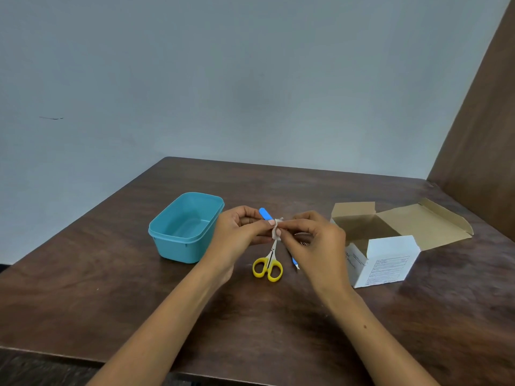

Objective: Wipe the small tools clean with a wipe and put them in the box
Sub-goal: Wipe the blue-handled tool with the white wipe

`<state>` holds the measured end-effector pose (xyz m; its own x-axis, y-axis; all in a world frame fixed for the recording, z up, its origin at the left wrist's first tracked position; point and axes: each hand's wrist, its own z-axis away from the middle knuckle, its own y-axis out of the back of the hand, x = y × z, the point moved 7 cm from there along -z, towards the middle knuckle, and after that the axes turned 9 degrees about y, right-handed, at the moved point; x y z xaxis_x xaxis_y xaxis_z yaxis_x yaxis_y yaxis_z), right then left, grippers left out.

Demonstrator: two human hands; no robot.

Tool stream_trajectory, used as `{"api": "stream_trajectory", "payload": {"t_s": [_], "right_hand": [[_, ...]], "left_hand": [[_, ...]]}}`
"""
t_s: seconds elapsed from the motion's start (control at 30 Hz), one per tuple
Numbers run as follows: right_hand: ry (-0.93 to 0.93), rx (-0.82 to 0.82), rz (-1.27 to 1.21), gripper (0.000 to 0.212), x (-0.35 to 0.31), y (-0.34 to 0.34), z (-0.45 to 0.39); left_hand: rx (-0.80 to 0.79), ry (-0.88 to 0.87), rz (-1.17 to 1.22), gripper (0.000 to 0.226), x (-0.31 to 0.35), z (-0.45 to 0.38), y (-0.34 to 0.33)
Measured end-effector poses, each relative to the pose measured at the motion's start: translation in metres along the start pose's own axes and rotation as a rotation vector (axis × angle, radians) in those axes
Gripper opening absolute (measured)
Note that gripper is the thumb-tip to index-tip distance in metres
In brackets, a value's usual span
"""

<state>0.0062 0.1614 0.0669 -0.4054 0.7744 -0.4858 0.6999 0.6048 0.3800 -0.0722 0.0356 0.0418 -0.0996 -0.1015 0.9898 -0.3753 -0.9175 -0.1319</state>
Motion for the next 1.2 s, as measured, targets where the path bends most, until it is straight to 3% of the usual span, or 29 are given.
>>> {"api": "stream_trajectory", "payload": {"t_s": [0.27, 0.8, 1.2], "right_hand": [[0.021, -0.013, 0.136, 0.013, 0.004, -0.002, -0.001], [-0.078, -0.019, 0.100, 0.012, 0.012, 0.000, 0.000], [-0.045, 0.023, 0.043, 0.011, 0.005, 0.001, -0.001]], "left_hand": [[0.057, -0.021, 0.059, 0.012, 0.001, 0.000, 0.003], [0.066, -0.052, 0.076, 0.013, 0.002, 0.001, 0.003], [0.026, -0.050, 0.121, 0.012, 0.003, 0.003, 0.000]]}}
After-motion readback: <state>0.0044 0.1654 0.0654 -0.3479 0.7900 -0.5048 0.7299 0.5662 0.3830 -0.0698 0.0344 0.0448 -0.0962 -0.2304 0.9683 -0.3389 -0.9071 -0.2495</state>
